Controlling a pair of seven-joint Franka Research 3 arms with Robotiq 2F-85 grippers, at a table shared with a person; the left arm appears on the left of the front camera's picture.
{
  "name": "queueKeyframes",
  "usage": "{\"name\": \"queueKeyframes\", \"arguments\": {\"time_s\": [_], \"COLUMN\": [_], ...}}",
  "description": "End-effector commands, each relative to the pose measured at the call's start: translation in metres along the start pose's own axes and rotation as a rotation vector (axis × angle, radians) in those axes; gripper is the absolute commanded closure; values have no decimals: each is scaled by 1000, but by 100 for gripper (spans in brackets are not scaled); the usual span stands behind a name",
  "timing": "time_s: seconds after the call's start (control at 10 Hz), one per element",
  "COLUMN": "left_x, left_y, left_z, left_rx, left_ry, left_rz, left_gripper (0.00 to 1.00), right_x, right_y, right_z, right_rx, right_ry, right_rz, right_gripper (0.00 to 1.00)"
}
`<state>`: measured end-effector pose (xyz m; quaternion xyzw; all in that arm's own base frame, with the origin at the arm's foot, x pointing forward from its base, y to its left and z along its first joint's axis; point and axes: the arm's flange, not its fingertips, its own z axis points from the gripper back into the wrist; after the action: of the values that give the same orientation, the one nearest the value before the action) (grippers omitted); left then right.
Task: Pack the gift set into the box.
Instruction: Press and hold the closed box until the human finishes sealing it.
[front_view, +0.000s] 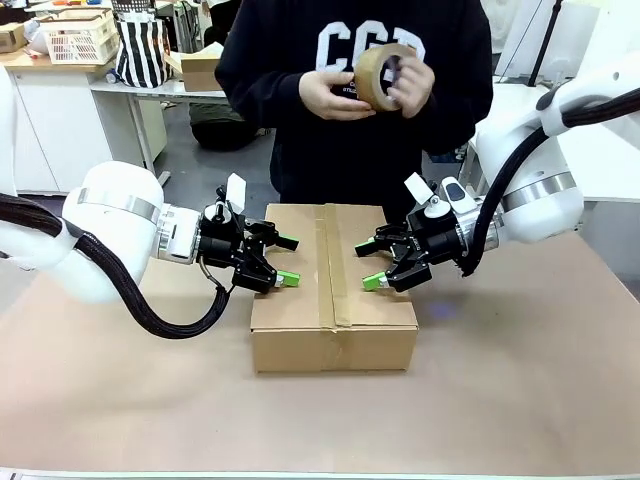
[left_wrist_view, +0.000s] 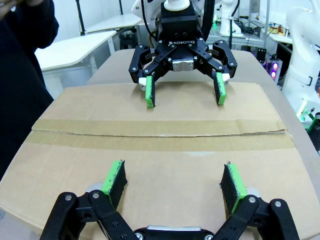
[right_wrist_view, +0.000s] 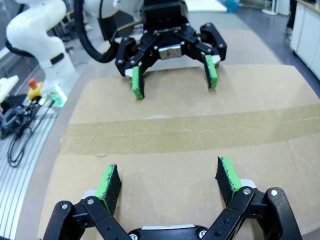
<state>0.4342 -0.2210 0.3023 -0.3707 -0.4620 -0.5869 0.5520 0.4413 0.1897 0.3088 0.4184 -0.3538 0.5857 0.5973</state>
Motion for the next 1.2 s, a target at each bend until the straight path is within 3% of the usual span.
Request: {"name": "queueKeyframes", "arguments": {"time_s": [0.0, 1.1], "left_x": [-2, -2], "left_y": [-1, -1], "left_z": [-1, -1], "left_rx": [-4, -4], "left_ry": [-1, -1], "left_rz": [1, 1], "left_gripper": [0, 0], "right_x": [-2, -2], "right_y": [0, 0], "right_z": [-1, -1], "right_rx": [-1, -1], "right_ry": [3, 3], "right_rz": [-5, -5], "right_gripper": [0, 0]}}
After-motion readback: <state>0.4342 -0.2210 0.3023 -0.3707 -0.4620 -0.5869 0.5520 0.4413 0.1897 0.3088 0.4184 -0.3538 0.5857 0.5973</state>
